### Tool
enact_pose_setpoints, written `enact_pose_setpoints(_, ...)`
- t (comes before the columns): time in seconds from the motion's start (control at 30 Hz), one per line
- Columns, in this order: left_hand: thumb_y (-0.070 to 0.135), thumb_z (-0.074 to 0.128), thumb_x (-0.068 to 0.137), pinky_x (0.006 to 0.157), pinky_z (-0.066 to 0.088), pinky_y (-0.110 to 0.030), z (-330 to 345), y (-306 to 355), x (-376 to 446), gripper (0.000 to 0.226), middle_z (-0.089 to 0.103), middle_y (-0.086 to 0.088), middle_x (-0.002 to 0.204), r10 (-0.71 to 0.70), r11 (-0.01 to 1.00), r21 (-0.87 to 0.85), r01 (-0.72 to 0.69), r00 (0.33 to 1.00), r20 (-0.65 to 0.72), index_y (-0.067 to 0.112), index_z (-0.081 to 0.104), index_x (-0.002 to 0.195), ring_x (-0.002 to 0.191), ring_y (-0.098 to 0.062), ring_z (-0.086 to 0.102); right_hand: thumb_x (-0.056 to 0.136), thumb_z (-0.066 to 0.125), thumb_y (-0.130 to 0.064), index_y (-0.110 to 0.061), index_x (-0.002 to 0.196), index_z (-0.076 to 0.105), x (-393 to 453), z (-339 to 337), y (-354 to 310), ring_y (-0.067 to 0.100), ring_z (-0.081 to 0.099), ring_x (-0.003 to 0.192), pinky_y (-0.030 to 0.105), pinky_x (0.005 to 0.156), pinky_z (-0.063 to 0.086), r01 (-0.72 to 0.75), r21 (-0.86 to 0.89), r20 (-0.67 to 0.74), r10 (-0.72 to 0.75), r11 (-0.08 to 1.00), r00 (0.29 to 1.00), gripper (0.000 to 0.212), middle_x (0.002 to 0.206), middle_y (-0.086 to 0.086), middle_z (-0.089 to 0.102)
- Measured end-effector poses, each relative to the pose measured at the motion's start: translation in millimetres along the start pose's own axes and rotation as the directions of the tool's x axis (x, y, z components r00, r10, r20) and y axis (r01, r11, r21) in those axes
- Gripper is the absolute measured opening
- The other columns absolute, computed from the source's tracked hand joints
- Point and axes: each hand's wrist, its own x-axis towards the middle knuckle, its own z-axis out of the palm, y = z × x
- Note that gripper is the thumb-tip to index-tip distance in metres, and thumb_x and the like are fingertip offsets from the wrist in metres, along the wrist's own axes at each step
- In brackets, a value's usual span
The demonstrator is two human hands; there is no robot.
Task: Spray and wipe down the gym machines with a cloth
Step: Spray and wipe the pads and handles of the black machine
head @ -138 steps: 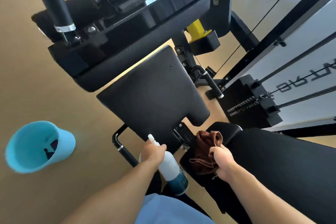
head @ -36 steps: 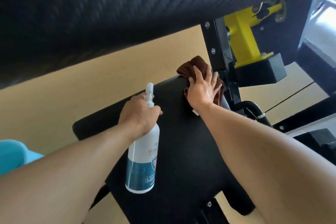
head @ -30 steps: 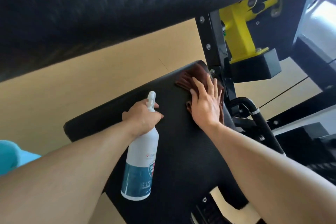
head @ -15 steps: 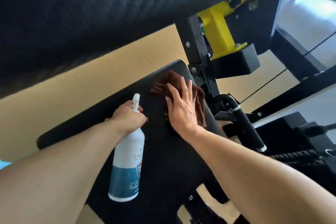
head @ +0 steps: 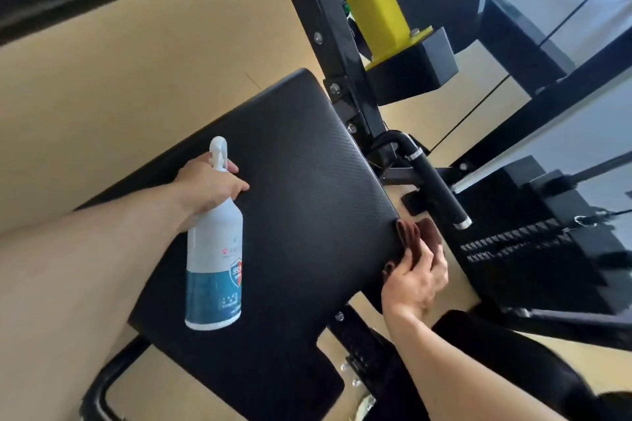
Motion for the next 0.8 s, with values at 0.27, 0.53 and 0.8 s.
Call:
enact_pose_setpoints(0.27, 0.000, 0.059, 0.075, 0.078, 0.052, -0.034, 1, 1, -1, 0.033, 0.074, -0.001, 0.107, 0.028, 1.000, -0.009, -0.028, 1.000, -0.001, 0.021, 0.063, 0.100, 0.104, -0.022, 0.065, 0.101, 0.056, -0.010, -0.022, 0.129, 0.067, -37, 36, -101, 0.021, 0.029, 0.153, 0.043, 0.126, 0.025, 0.593, 0.254, 0.124, -0.634, 0.764, 0.763, 0.032, 0.161, -0.004, 0.038)
enact_pose_setpoints(0.53, 0.001, 0.061, 0.078, 0.070, 0.050, -0.029, 2, 0, 0, 0.036, 0.070, 0.002, 0.097, 0.046, 0.999, 0.030, -0.046, 0.999, -0.023, 0.021, 0.069, 0.107, 0.089, -0.015, 0.063, 0.101, 0.062, -0.022, -0.025, 0.135, 0.066, -4, 38, -81, 0.032, 0.027, 0.156, 0.062, 0.124, 0.021, 0.949, 0.006, 0.261, -0.917, 0.315, 0.303, 0.034, 0.163, 0.007, 0.041)
enact_pose_setpoints(0.8, 0.000, 0.057, 0.074, 0.071, 0.050, -0.029, 3, 4, -1, 0.036, 0.076, 0.005, 0.103, 0.016, 1.000, 0.009, -0.016, 1.000, -0.004, 0.023, 0.066, 0.100, 0.104, -0.016, 0.066, 0.110, 0.044, -0.022, -0.017, 0.135, 0.059, 2, -5, -18, 0.018, 0.012, 0.159, 0.041, 0.130, 0.013, 0.053, 0.103, 0.033, -0.057, 0.993, 0.998, 0.029, 0.166, -0.001, 0.032)
